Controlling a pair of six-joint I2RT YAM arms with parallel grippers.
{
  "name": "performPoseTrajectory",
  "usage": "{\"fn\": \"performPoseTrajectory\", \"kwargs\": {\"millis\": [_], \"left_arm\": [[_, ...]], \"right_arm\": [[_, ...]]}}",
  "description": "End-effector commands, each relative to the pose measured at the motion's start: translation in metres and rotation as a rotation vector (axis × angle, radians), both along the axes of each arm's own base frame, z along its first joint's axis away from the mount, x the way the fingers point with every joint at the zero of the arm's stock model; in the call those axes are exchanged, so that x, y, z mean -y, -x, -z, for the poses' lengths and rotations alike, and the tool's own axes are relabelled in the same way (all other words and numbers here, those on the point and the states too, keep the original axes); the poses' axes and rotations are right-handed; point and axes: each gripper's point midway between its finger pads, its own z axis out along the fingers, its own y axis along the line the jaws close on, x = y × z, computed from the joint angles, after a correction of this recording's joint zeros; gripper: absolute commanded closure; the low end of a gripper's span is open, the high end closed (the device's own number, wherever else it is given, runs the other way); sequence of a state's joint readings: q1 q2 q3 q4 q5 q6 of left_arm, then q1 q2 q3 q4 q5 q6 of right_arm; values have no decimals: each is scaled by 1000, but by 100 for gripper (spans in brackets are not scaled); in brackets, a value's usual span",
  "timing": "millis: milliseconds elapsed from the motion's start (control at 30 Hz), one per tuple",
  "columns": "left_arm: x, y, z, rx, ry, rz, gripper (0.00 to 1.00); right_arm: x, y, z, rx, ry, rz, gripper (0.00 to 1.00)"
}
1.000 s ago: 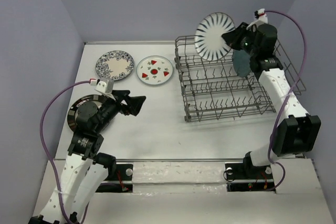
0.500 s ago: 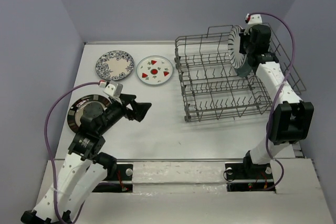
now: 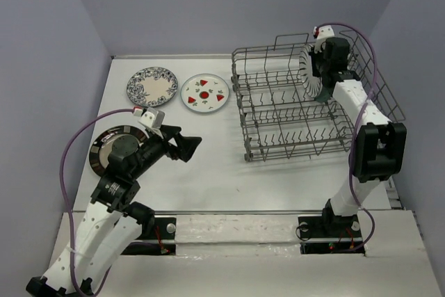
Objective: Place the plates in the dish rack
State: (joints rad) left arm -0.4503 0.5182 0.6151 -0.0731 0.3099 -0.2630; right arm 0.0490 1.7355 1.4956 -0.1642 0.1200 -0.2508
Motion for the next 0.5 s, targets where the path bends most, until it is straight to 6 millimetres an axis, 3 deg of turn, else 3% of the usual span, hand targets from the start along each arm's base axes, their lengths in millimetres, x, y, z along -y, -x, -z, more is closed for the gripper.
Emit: {"fn": "performPoseTrajectory", "kwargs": {"millis": [0, 133, 200, 333, 367, 467], "left_arm": [[-2, -8, 2, -1, -10, -31, 1], [-2, -14, 9, -31, -24, -46, 1], [-2, -17, 12, -45, -33, -57, 1], [-4, -26, 18, -73, -53, -90, 1], [-4, -31, 23, -93, -62, -99, 1], [0, -38, 36, -161, -67, -109, 1]], "right_arm": [[-6, -20, -39, 166, -28, -11, 93], [-12, -24, -33, 171, -70, -22, 92], [-13, -26, -33, 176, -101, -12, 85], [-11, -28, -40, 197, -166, 42, 53], [-11, -28, -46, 210, -180, 47, 39], [-12, -22, -65, 245, -234, 67, 21]]}}
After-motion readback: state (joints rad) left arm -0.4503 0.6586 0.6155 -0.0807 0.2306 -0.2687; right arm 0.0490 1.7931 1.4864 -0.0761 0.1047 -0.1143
